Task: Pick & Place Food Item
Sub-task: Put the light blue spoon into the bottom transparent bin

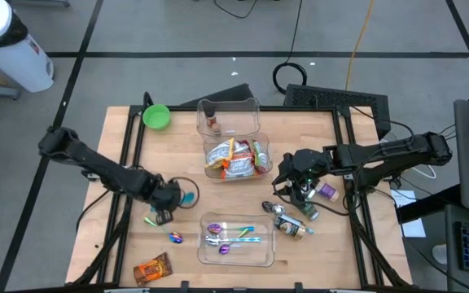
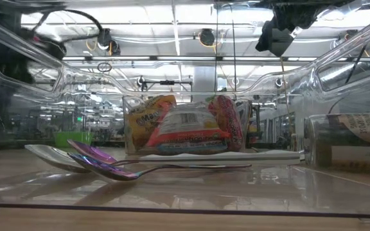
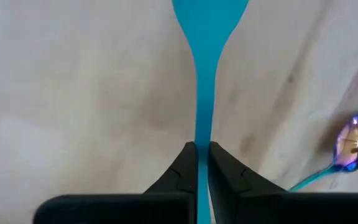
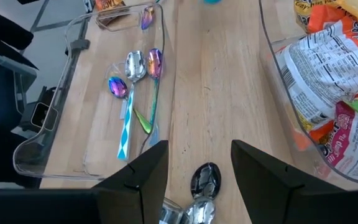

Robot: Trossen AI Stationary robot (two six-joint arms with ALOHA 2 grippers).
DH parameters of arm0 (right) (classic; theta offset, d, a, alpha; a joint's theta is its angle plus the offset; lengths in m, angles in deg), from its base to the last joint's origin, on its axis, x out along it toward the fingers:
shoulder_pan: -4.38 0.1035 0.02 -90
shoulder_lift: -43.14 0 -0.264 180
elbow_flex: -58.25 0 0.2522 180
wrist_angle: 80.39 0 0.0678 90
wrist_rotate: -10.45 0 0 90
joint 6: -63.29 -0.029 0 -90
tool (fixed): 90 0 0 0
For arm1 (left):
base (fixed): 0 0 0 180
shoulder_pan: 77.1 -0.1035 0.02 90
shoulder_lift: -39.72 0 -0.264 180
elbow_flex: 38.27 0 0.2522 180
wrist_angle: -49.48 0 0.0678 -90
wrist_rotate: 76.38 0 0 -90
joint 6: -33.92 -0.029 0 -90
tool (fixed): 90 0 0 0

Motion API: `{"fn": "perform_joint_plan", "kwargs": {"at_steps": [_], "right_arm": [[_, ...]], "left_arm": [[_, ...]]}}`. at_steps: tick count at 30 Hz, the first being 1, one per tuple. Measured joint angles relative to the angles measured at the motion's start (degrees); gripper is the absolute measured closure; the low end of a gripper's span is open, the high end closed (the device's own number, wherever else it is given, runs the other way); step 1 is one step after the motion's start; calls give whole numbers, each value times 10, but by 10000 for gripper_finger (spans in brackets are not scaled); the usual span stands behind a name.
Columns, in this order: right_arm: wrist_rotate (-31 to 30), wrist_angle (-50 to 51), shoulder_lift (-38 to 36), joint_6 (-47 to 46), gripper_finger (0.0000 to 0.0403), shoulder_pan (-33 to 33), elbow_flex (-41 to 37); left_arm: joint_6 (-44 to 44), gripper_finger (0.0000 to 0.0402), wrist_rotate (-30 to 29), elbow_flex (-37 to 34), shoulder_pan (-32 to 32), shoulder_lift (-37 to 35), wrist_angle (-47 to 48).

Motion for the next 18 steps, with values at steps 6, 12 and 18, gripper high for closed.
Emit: {"fn": "perform_joint_plan", "kwargs": {"at_steps": [6, 12, 18], "right_arm": [[2, -30, 0, -9, 236, 0, 0], [1, -194, -6, -12, 236, 0, 0], [-71, -388, -6, -4, 236, 0, 0]], "left_arm": [[-1, 389, -85, 73, -45, -104, 38], [-37, 389, -242, 159, -83, -175, -29], [-182, 389, -317, 181, -122, -190, -241]]}}
